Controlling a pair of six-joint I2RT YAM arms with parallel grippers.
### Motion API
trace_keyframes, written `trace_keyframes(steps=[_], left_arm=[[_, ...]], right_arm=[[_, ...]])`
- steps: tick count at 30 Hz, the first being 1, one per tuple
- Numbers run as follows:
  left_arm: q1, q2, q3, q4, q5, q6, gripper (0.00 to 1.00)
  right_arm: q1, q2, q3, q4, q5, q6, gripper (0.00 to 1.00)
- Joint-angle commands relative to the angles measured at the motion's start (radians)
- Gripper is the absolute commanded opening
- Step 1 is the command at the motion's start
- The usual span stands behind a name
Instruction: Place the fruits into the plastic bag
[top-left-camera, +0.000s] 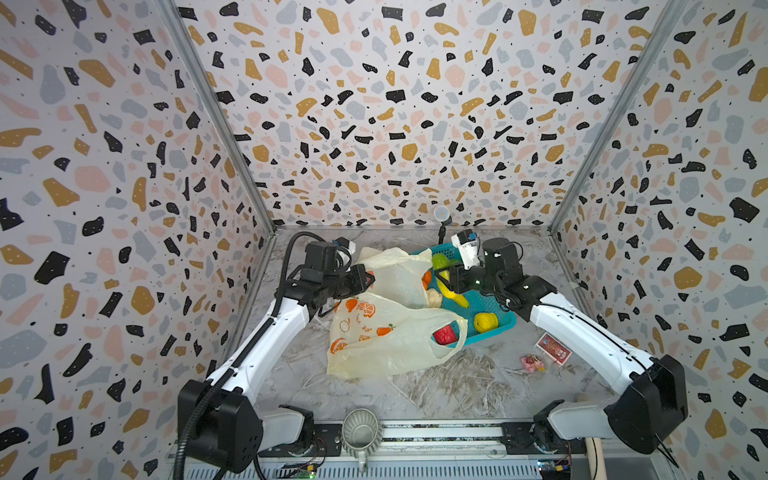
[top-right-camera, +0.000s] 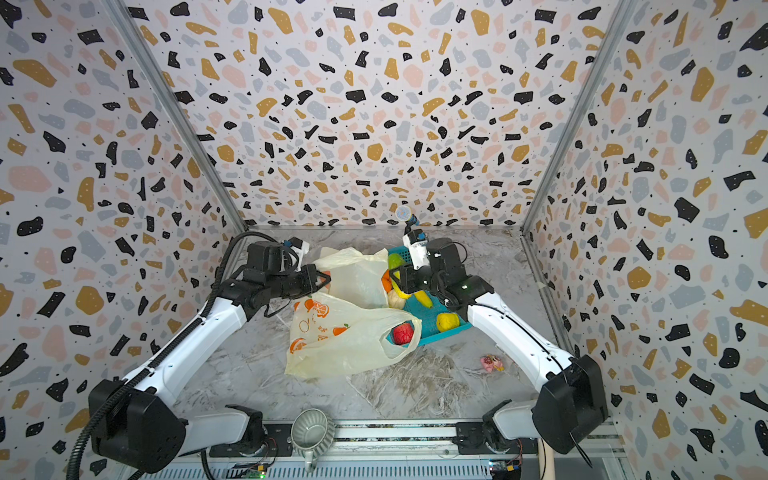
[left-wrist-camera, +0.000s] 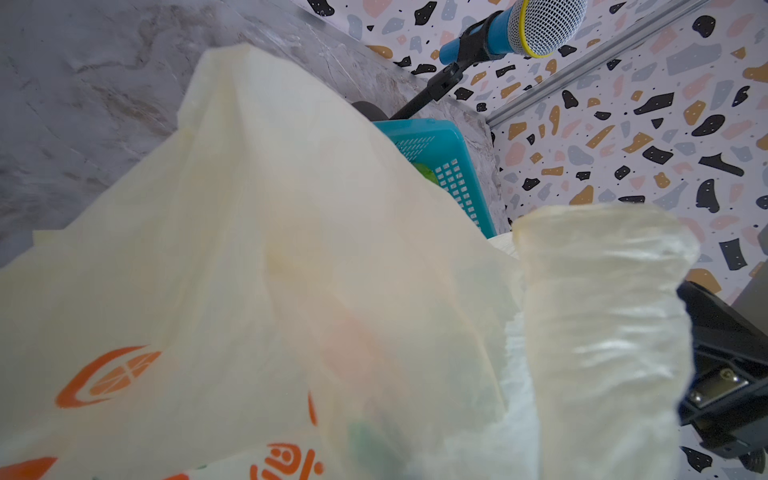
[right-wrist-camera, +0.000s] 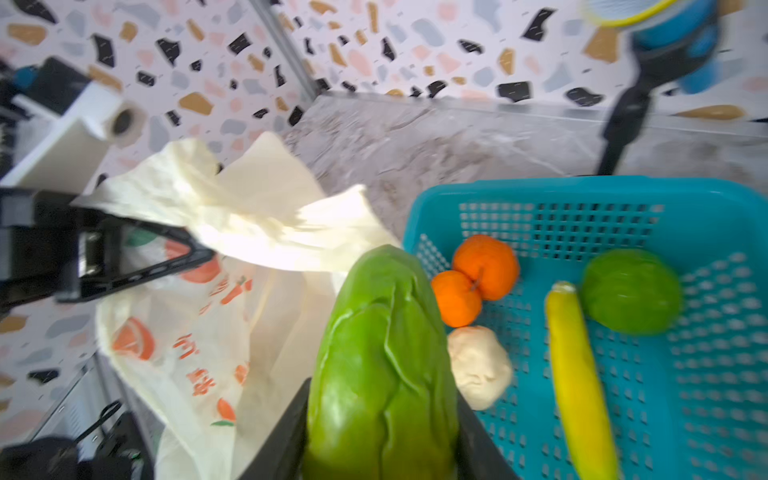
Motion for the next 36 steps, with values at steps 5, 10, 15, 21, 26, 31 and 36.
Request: trace_keyframes(steps=[5,10,15,21,26,31,36], left_arm=[[0.007,-0.036,-0.005,0.064,0.062,-0.028,0.0],[0.006,-0.049,-0.013,0.063,0.069,-0.023,0.0],[0.007,-0.067,-0.062,0.136,0.119,-0.073,0.0],[0.007,-0.069,-0.117,0.216,0.158,-0.123,0.0],[0.007,-0.053,-0.134,0.228,0.172,-0.113,0.0],[0.007,-0.034,-0.142,0.23,0.179,-0.098,0.0],[0.007,-0.025,-0.144,0.223,0.167,-0.079,0.0]], right_arm=[[0.132,0.091,0.039,-0.001,-0.178,-0.085,0.25],[0.145,0.156,0.073,0.041,-0.175,-0.062,0.26],[0.174,0.272,0.159,0.048,-0.147,-0.05,0.27],[0.239,0.399,0.218,0.098,-0.147,-0.007,0.35],[0.253,0.441,0.218,0.125,-0.193,0.028,0.6],[0.24,0.391,0.188,0.109,-0.142,0.011,0.7],[0.178,0.27,0.125,0.08,-0.095,0.003,0.75]])
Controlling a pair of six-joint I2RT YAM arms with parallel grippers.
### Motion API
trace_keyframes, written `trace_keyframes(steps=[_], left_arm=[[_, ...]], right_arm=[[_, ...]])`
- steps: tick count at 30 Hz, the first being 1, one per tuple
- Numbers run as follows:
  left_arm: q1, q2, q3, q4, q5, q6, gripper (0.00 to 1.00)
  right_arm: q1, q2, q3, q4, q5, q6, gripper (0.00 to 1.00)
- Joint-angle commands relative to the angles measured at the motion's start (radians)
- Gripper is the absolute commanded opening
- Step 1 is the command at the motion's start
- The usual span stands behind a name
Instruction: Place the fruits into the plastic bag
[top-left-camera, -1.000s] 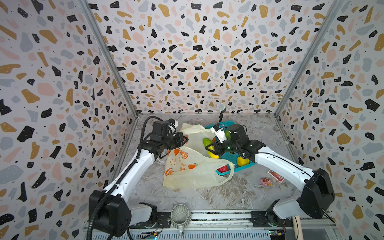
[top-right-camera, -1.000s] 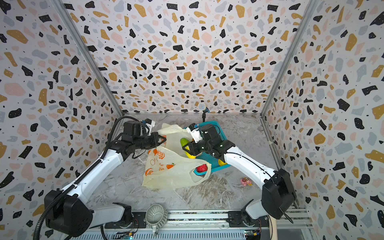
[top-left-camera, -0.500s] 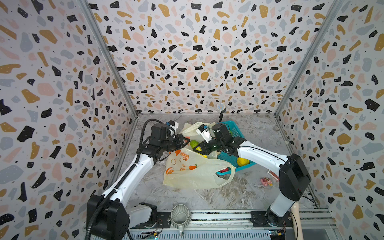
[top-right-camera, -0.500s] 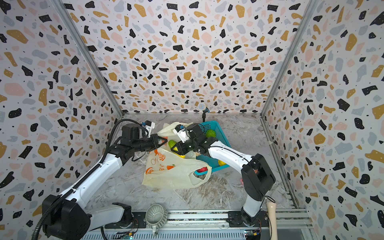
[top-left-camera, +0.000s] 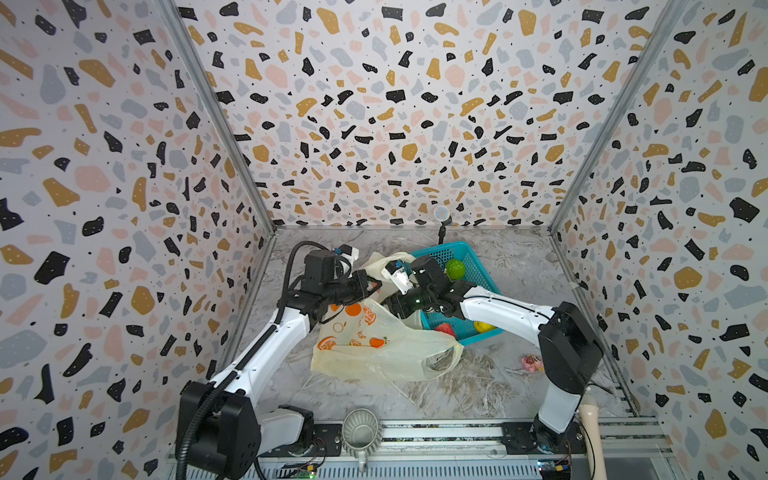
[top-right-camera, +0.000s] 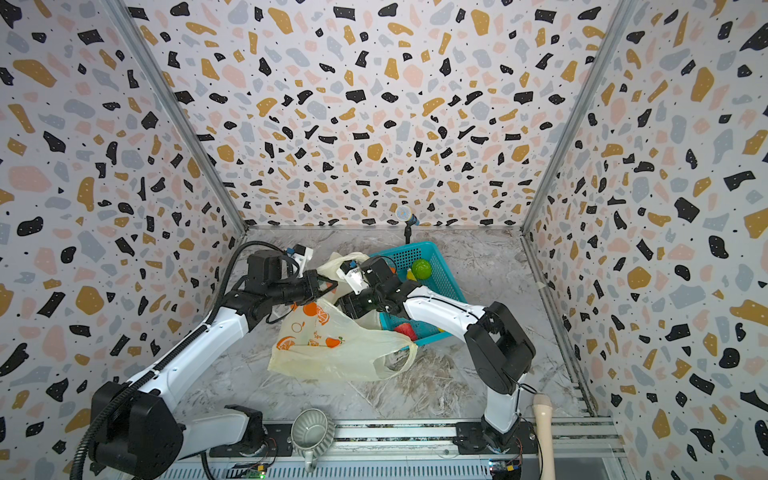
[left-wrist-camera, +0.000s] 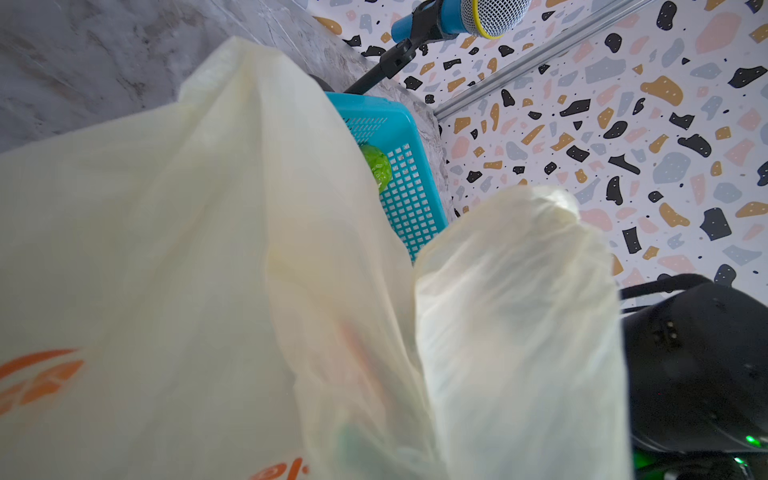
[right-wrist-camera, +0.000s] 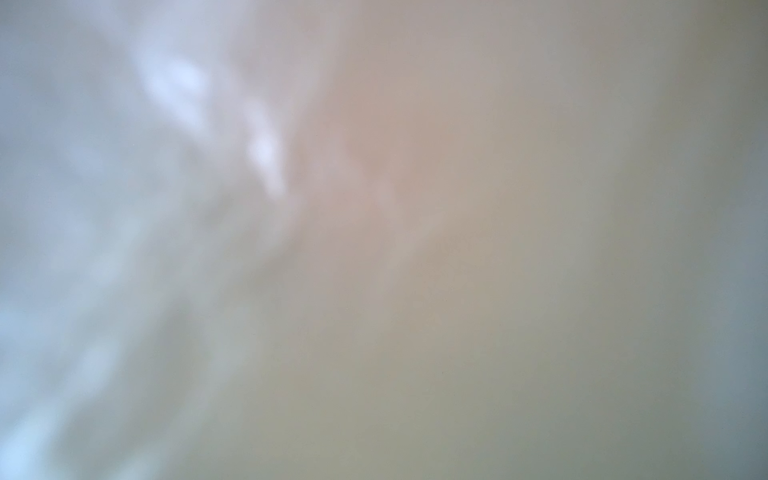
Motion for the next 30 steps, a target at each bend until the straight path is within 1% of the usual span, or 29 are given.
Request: trace_keyframes(steps=[1,5,8,11,13,17,18,22,27,30], left_arm=[[0.002,0.009,-0.008,0.028,0.014,0.028,0.0],[0.002,0.009,-0.003,0.021,0.006,0.039,0.0],[0.004,0.012,0.004,0.011,-0.001,0.045,0.0],[0.004,0.014,0.02,-0.016,-0.017,0.06,0.0],[0.004,0.013,0.031,-0.034,-0.034,0.073,0.0],[0.004,0.014,0.047,-0.06,-0.051,0.09,0.0],[0.004,0.013,0.048,-0.063,-0.053,0.092,0.0],[0.004,0.019,0.05,-0.072,-0.066,0.096,0.0],[0.005,0.02,0.048,-0.073,-0.068,0.097,0.0],[0.004,0.024,0.049,-0.074,-0.068,0.096,0.0]], right_arm=[[-0.066,-0.161,-0.048,-0.023,0.043,-0.011,0.75],[-0.157,-0.311,-0.16,-0.026,0.083,0.0,0.74],[-0.236,-0.409,-0.237,-0.072,0.154,0.032,0.74],[-0.294,-0.444,-0.276,-0.166,0.217,0.059,0.74],[-0.298,-0.431,-0.275,-0.246,0.265,0.052,0.74],[-0.269,-0.363,-0.275,-0.346,0.27,0.033,0.75],[-0.252,-0.341,-0.276,-0.357,0.27,0.025,0.77],[-0.189,-0.251,-0.266,-0.395,0.28,0.011,0.77],[-0.131,-0.159,-0.242,-0.435,0.373,-0.002,0.78],[-0.125,-0.109,-0.238,-0.429,0.388,-0.01,0.77]])
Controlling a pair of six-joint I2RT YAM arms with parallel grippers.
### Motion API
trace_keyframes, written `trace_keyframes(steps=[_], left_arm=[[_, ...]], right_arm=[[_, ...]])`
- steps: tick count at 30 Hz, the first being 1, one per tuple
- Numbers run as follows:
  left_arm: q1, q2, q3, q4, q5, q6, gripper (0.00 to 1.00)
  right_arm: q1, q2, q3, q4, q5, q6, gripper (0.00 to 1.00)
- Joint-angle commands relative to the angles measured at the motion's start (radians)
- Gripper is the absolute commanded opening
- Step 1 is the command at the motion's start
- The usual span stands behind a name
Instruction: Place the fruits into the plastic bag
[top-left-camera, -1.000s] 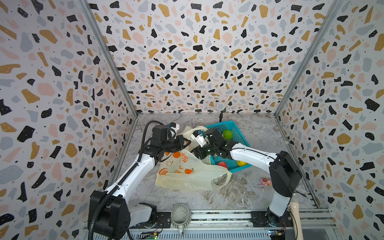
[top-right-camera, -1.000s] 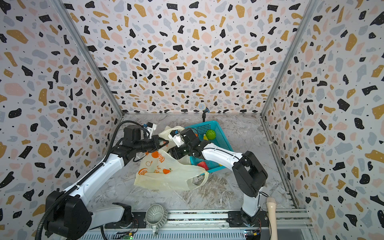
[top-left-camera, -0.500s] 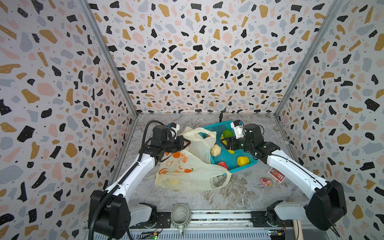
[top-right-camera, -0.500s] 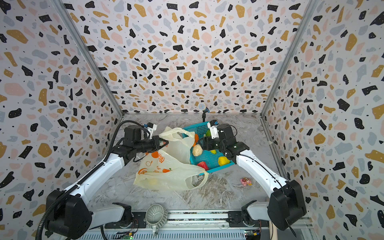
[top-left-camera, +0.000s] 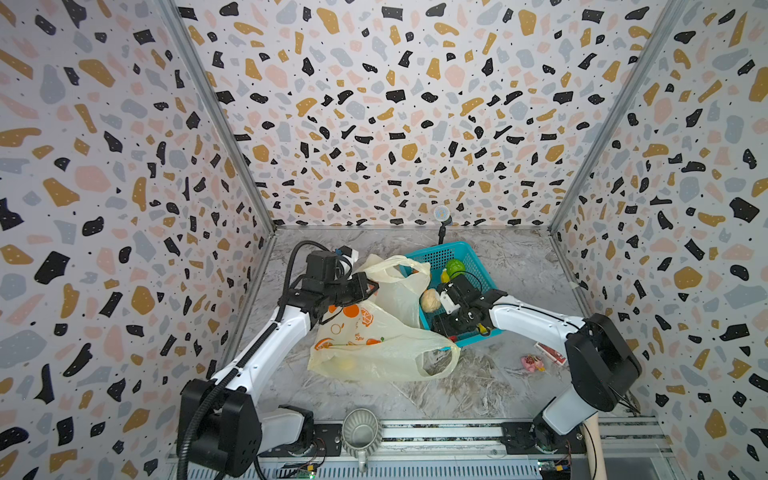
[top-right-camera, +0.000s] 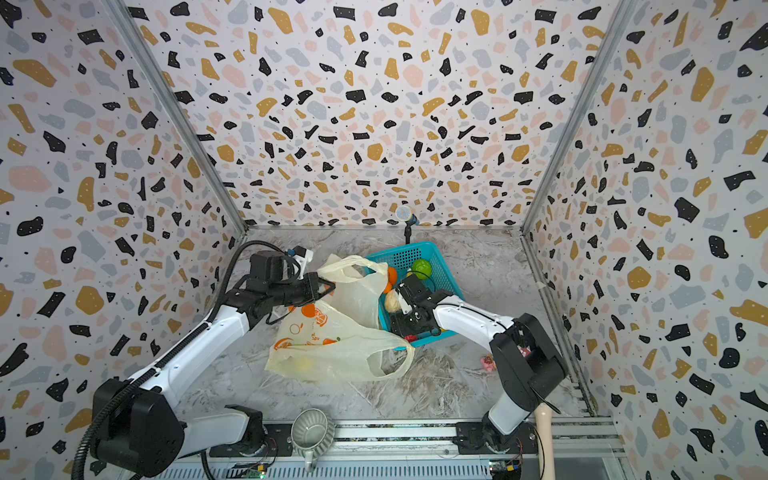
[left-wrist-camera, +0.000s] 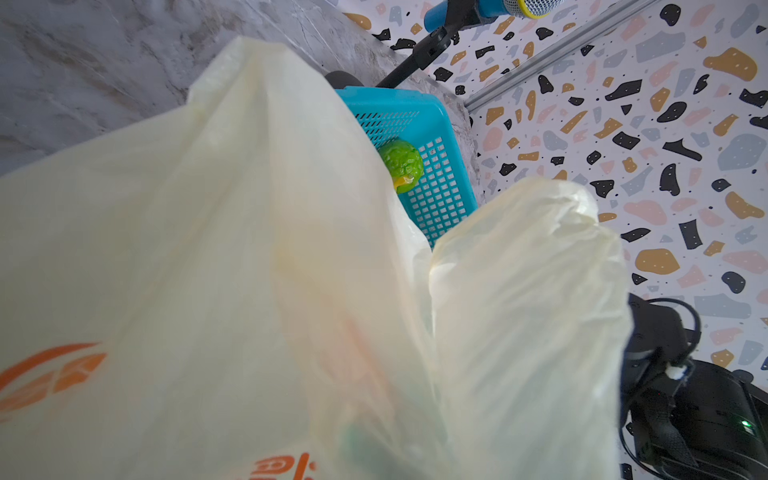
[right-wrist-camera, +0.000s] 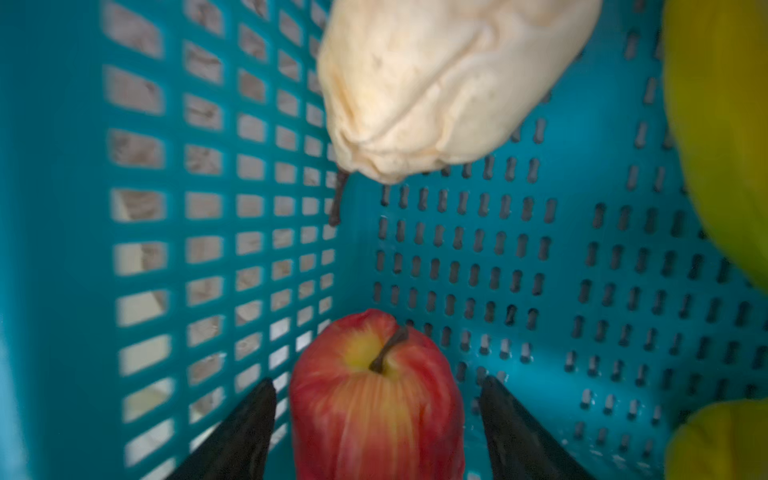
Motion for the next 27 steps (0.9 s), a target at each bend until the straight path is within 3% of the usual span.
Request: trace_keyframes(steps=[1,3,7,8,14,19,23,27], left_arm=[[0.004,0.01,0.037,-0.001,0.0,0.017,0.0],[0.004,0.012,0.039,-0.002,0.002,0.016,0.0],[0.004,0.012,0.044,-0.002,0.002,0.013,0.0],[0.004,0.012,0.045,-0.003,0.003,0.013,0.0],[0.004,0.009,0.051,-0.001,0.015,0.005,0.0],[0.004,0.008,0.049,0.004,0.022,-0.002,0.0],[0.004,0.005,0.042,0.01,0.031,-0.01,0.0],[0.005,-0.007,0.033,0.013,0.03,-0.018,0.0]], right_arm=[[0.004,0.029,0.028,-0.041,0.045,-0.021,0.76],[0.004,0.048,0.028,-0.031,0.036,-0.023,0.68],[-0.011,0.014,0.029,-0.006,0.046,-0.017,0.39],[-0.02,-0.005,0.031,-0.001,0.046,-0.016,0.37],[-0.05,-0.188,0.048,0.063,0.005,-0.037,0.32],[-0.022,-0.274,0.079,0.133,-0.162,-0.058,0.32],[0.057,-0.247,0.108,0.186,-0.294,-0.094,0.33],[0.125,-0.146,0.159,0.247,-0.293,-0.091,0.34]])
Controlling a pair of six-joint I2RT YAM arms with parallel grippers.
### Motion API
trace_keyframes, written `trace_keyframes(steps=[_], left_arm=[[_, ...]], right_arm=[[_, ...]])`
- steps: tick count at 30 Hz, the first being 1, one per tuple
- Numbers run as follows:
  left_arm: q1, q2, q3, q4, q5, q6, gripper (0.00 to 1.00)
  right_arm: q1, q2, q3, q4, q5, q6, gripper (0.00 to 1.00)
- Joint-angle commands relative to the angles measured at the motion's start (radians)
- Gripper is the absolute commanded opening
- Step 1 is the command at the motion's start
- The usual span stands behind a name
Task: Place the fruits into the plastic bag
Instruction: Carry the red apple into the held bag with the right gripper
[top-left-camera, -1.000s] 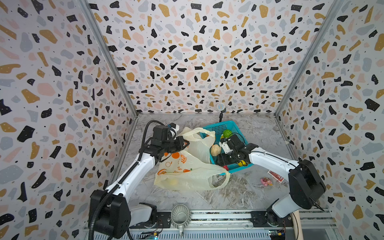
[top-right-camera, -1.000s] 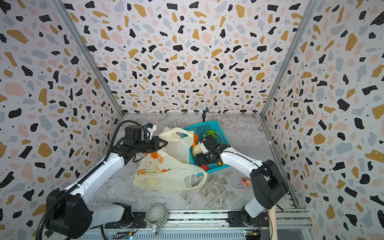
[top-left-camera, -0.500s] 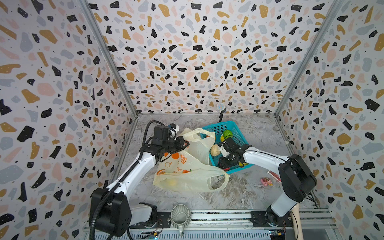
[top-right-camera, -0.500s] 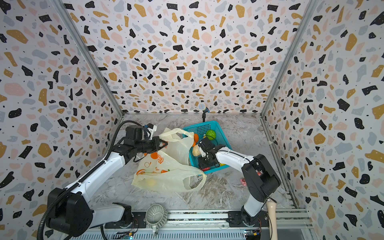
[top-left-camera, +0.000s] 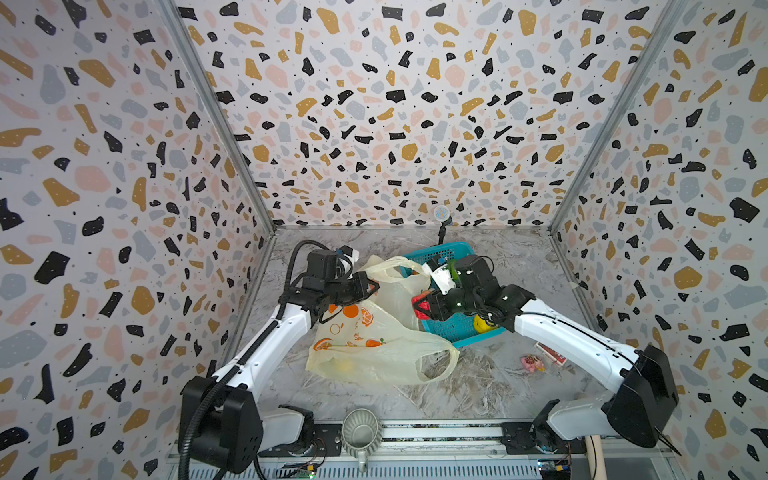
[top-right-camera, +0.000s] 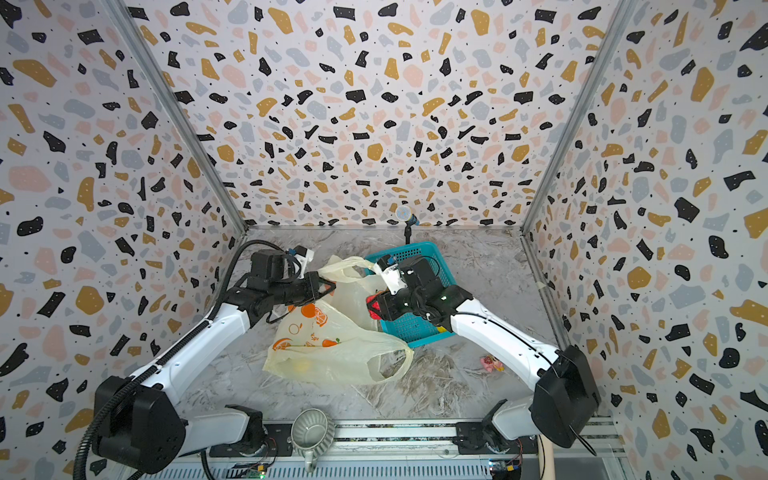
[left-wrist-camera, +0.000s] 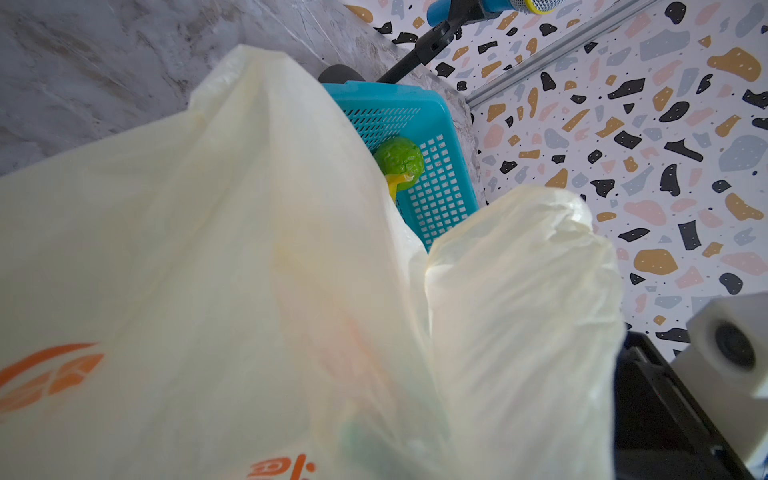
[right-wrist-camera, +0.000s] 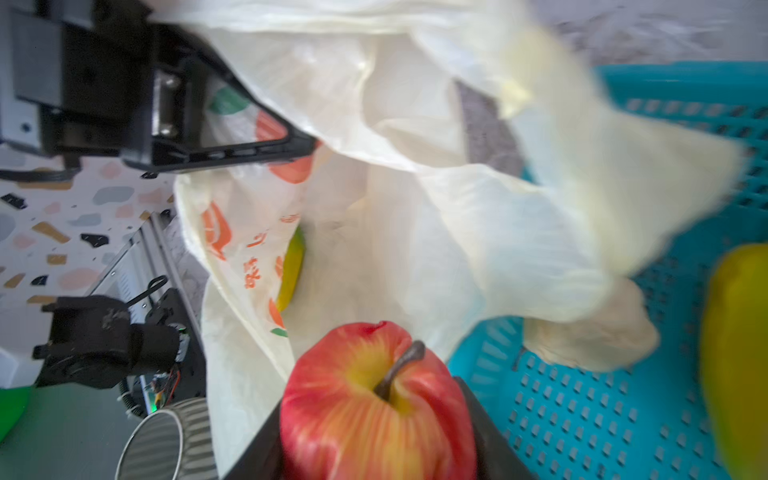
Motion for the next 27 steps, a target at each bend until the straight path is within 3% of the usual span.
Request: trace_keyframes(steps=[1,5,10,14,20,27], left_arm=[[0.004,-0.022,0.014,0.031,0.021,-0.013,0.0],[0.005,-0.034,-0.008,0.044,0.024,-0.03,0.0],[0.004,-0.04,-0.021,0.07,0.033,-0.052,0.0],[0.003,-0.032,-0.025,0.076,0.033,-0.049,0.0],[0.003,-0.022,-0.031,0.077,0.034,-0.046,0.0],[0.005,-0.014,-0.037,0.08,0.02,-0.046,0.0]], right_arm=[[0.045,0.104,0.067,0.086,-0.054,-0.001,0.34],[0.049,0.255,0.159,0.18,-0.056,0.061,0.35],[0.067,0.432,0.301,0.199,-0.14,0.103,0.39],[0.089,0.499,0.363,0.227,-0.255,0.115,0.62],[0.088,0.415,0.289,0.283,-0.295,0.115,0.79],[0.005,0.212,0.158,0.194,-0.168,0.087,0.79]])
